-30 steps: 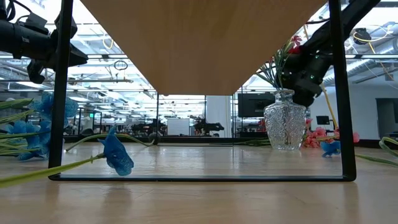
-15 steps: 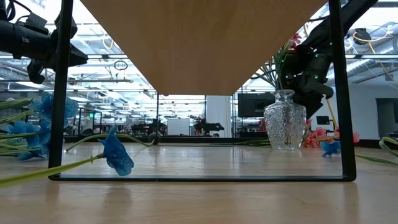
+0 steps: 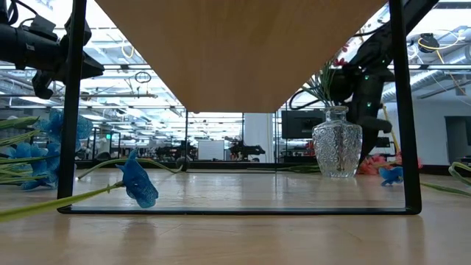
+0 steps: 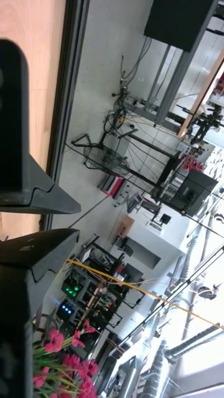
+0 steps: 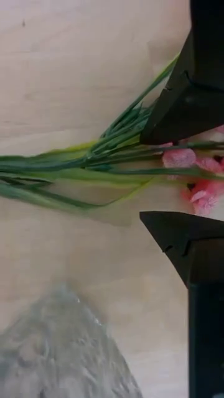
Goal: Pick and place flowers into a vace then onto a shelf
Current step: Put the pink flowers into the right transparent vase
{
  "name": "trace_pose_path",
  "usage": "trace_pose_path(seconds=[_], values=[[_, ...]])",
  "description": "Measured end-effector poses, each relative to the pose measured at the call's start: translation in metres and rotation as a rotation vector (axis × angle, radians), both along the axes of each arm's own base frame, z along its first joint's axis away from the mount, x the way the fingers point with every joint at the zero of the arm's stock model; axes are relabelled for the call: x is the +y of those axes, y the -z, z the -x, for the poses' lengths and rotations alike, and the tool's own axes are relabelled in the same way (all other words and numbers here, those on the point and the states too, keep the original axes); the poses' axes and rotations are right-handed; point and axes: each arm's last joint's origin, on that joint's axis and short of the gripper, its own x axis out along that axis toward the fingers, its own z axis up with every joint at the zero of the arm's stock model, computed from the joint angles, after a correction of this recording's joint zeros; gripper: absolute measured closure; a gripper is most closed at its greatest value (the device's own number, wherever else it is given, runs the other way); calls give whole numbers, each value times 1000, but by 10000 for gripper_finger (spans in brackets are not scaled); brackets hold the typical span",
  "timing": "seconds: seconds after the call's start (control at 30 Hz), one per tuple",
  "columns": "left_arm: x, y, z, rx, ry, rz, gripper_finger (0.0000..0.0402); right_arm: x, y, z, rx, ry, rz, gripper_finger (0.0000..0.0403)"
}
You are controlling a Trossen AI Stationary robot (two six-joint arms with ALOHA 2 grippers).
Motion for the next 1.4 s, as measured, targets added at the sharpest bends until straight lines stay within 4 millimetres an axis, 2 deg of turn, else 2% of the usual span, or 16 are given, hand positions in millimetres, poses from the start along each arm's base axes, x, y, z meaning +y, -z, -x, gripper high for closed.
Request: trace_pose_path(seconds=[0.17, 0.3, 0.43, 0.7, 1.07, 1.23, 1.4], values=[[0, 0, 0, 0, 0, 0, 350, -1, 3, -2, 6, -18, 3, 207], [0, 0, 0, 0, 0, 0, 350, 0, 9, -5, 16, -22, -15, 216], [0, 0, 0, 0, 0, 0, 350, -1, 18, -8, 70, -24, -5, 260], [0, 0, 0, 0, 0, 0, 350, 0, 18, -8, 63, -14, -16, 391], [0, 0, 0, 0, 0, 0, 350, -3, 10, -8, 31, 54, 53, 400], [0, 0, 0, 0, 0, 0, 350, -4, 3, -5, 70, 81, 148, 401], [0, 0, 0, 0, 0, 0, 350, -5, -11, -1, 28, 103, 192, 402]])
